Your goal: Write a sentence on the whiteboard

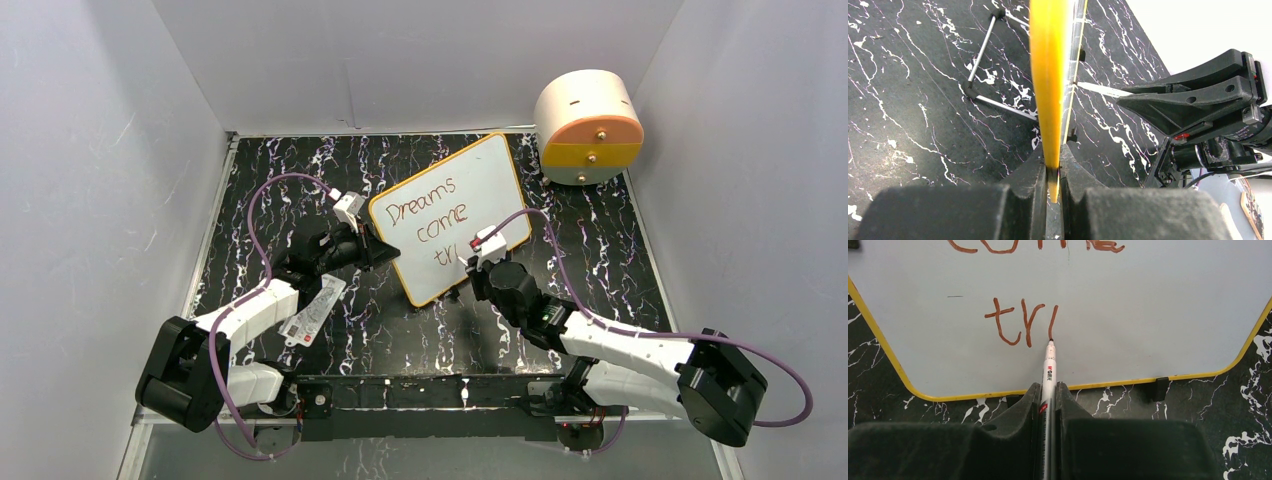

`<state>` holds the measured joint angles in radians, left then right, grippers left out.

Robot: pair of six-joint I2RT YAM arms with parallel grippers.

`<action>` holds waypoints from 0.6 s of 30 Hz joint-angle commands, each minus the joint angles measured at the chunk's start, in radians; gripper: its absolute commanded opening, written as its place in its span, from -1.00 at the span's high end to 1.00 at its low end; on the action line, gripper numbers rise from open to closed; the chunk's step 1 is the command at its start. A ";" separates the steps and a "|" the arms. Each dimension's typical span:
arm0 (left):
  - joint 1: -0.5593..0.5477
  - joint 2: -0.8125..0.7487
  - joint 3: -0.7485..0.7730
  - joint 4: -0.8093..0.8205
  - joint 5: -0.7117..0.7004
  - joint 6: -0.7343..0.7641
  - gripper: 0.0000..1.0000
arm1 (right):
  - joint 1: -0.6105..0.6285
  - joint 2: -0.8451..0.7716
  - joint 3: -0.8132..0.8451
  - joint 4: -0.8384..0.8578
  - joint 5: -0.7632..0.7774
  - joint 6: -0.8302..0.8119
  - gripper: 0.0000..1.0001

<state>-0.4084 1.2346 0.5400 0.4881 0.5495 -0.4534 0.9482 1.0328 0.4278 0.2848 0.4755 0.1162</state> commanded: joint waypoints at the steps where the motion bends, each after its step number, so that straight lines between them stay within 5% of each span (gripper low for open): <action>1: -0.004 0.002 0.014 -0.094 -0.081 0.049 1.00 | -0.005 -0.008 -0.005 -0.015 0.052 0.007 1.00; 18: -0.005 0.016 0.015 -0.090 -0.075 0.048 1.00 | -0.022 0.000 0.036 0.103 0.071 -0.044 1.00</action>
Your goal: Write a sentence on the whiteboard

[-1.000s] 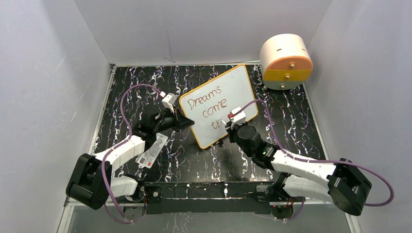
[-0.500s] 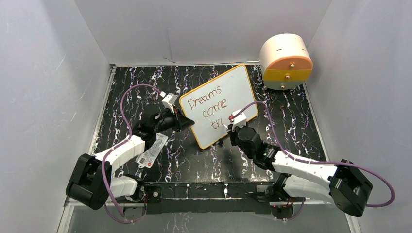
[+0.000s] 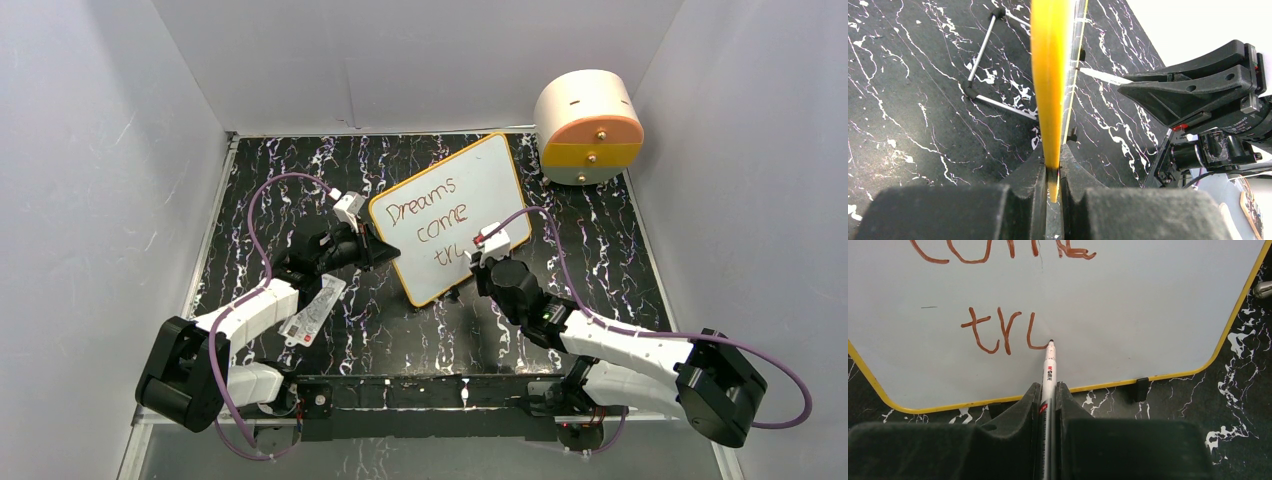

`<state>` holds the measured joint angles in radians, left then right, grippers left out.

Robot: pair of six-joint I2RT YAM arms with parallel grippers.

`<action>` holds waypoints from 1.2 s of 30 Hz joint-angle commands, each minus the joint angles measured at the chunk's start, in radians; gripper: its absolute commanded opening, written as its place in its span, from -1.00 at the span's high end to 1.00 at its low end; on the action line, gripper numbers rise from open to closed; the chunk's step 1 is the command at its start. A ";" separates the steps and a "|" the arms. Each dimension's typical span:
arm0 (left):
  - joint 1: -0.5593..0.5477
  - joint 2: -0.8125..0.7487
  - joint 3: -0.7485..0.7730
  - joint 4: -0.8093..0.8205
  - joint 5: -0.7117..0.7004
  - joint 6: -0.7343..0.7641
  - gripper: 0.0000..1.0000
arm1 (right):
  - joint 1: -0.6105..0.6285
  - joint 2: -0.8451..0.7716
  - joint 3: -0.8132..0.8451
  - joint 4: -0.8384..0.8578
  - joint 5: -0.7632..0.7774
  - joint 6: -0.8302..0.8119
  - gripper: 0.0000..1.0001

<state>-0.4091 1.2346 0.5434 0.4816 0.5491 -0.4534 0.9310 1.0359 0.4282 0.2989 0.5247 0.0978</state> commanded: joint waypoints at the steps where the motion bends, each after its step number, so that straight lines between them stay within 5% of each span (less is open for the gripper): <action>1: -0.005 0.015 0.010 -0.084 -0.075 0.048 1.00 | -0.005 -0.002 0.036 0.092 0.026 -0.028 1.00; 36: -0.005 0.022 0.012 -0.078 -0.076 0.048 1.00 | -0.021 0.041 0.055 0.067 -0.022 0.004 1.00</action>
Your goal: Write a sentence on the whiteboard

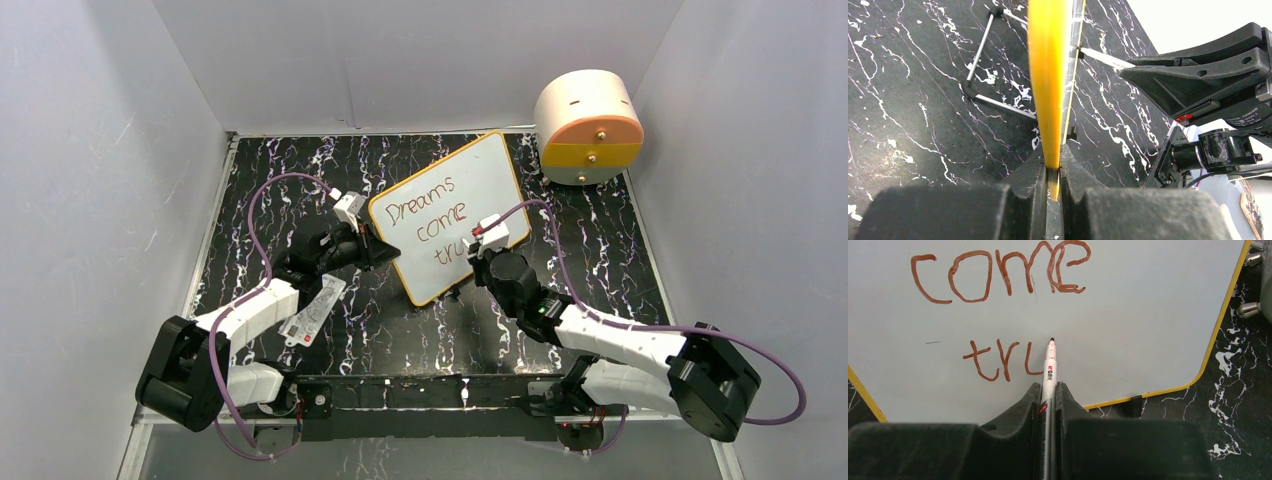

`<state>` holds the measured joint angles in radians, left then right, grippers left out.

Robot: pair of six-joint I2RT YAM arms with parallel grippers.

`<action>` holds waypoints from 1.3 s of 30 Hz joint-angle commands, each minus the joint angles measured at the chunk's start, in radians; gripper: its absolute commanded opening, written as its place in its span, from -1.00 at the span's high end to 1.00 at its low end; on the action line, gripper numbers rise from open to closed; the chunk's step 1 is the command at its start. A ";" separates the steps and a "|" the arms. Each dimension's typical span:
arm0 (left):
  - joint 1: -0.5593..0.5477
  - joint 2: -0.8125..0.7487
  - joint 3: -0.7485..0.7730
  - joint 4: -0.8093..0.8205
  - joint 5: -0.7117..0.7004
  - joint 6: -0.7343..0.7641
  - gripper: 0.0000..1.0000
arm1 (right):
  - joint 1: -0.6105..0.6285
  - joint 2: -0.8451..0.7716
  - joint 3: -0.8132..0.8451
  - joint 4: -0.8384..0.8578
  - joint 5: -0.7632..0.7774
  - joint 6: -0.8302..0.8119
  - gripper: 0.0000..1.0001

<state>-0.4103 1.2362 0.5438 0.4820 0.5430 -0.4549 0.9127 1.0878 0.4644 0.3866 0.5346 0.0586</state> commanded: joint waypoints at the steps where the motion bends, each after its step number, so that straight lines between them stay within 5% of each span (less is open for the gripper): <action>1: -0.004 0.020 0.014 -0.080 -0.069 0.049 1.00 | -0.003 -0.016 0.017 -0.036 -0.032 0.047 1.00; 39: -0.004 0.022 0.019 -0.093 -0.083 0.045 1.00 | -0.008 -0.104 -0.026 -0.090 0.007 0.072 1.00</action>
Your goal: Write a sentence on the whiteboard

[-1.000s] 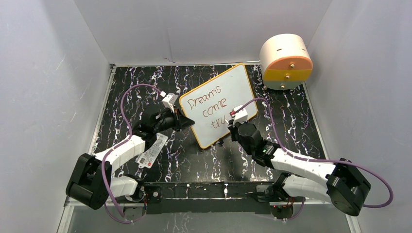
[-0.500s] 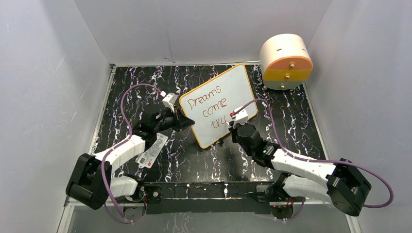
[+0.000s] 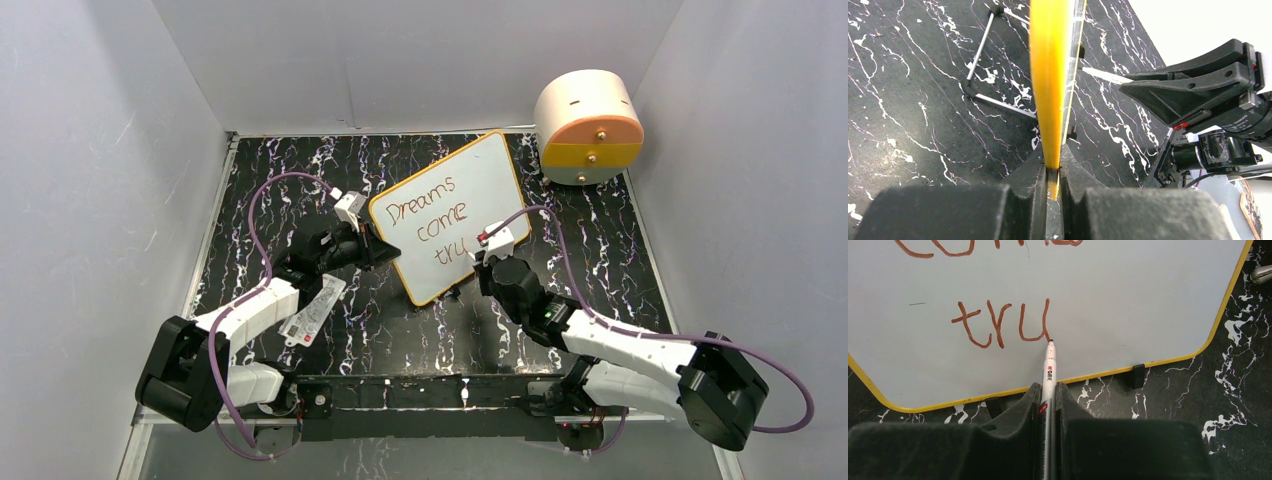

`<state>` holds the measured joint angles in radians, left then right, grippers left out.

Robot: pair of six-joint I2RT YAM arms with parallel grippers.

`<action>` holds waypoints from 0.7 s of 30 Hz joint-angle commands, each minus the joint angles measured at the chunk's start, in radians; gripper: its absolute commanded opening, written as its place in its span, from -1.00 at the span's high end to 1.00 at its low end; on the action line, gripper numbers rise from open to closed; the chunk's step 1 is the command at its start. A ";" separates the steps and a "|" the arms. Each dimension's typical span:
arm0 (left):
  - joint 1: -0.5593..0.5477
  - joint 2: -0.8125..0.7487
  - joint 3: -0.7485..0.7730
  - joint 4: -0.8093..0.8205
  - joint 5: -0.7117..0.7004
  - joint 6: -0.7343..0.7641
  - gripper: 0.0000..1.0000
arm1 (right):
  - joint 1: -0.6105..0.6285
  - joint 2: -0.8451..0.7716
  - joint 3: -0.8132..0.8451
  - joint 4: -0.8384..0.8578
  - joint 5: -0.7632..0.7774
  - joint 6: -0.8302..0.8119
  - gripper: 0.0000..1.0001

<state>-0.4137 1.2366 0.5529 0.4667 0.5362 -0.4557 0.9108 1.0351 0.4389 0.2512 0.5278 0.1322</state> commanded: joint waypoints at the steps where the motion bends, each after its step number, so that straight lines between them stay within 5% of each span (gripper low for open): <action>1: 0.000 0.020 0.010 -0.080 -0.075 0.046 1.00 | -0.012 -0.059 0.001 0.048 0.008 -0.005 1.00; 21: 0.000 0.018 0.010 -0.081 -0.074 0.045 1.00 | -0.090 -0.018 0.013 0.152 -0.120 -0.008 1.00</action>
<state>-0.4137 1.2366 0.5529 0.4660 0.5362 -0.4564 0.8314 0.9981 0.4301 0.3206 0.4225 0.1284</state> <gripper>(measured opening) 0.055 0.195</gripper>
